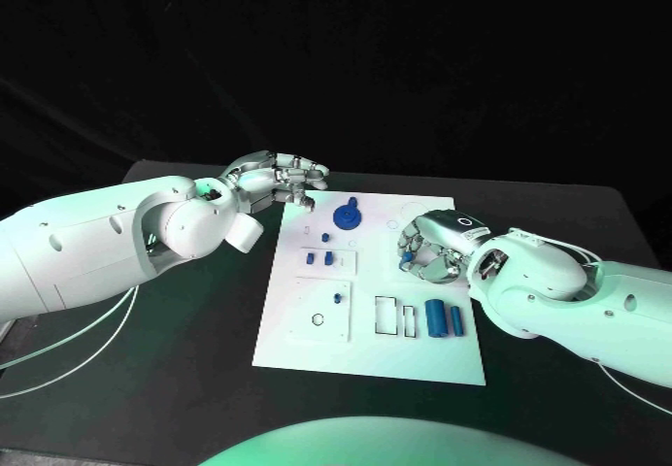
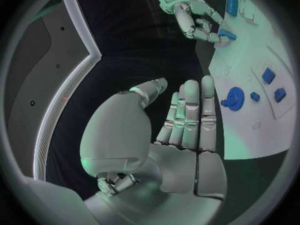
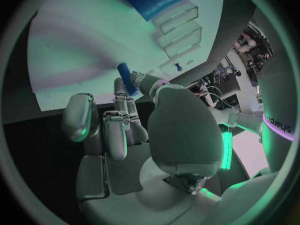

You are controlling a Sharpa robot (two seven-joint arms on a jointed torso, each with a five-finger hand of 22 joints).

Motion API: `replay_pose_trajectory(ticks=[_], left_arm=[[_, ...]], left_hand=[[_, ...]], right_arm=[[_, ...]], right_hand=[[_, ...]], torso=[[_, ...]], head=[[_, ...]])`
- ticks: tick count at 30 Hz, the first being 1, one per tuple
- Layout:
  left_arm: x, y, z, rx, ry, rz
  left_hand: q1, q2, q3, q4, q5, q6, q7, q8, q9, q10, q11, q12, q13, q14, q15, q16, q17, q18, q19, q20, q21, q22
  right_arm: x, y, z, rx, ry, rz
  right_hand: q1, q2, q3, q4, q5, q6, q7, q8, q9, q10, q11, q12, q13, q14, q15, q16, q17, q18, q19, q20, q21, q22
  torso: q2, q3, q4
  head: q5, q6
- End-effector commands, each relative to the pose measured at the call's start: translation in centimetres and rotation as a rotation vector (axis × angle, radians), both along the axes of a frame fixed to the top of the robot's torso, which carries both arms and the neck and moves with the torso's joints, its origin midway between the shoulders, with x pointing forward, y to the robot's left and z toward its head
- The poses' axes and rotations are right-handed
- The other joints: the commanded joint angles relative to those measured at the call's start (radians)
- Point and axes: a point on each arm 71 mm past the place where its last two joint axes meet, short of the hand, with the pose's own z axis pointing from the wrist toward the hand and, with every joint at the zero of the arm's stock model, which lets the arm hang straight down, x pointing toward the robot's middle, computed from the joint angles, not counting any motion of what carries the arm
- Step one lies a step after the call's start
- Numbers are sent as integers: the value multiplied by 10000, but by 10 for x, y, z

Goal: Assemble the parts on the task board

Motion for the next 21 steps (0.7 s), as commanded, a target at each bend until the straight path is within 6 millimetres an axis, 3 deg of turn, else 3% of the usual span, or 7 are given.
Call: replay_pose_trajectory(ticks=[1,10,21], left_arm=[[-1,-2,1,-118,15,-158],[0,-1,0,-105,22,-131],[2,-4,-1,-154,33,-189]], left_hand=[[-110,14,-30,0,-1,-66,-14,49,13,-44,20,36,-9,-21,31,-37,-9,98,73,13,-28,-15],[-110,14,-30,0,-1,-66,-14,49,13,-44,20,36,-9,-21,31,-37,-9,98,73,13,-28,-15],[-107,33,-30,5,4,-82,-13,78,20,-46,21,46,-14,-28,31,-40,-13,99,77,15,-48,-26]], right_arm=[[-2,1,11,529,-443,-77],[-16,14,29,1103,-524,365],[-45,77,25,1710,-217,2167]], right_hand=[[61,120,83,-7,-63,54,-5,34,12,82,-6,58,-7,634,-77,66,602,-39,-1,-58,46,359],[32,111,88,15,-128,28,-3,31,34,69,-1,22,-5,631,-81,60,585,-39,-5,-70,37,359],[99,138,154,-27,-58,3,4,39,75,67,-7,-25,4,626,-90,51,559,-23,-34,-84,-53,322]], torso=[[-7,-3,-8],[-13,3,-3],[-17,-16,-10]], head=[[-1,11],[13,27],[88,58]])
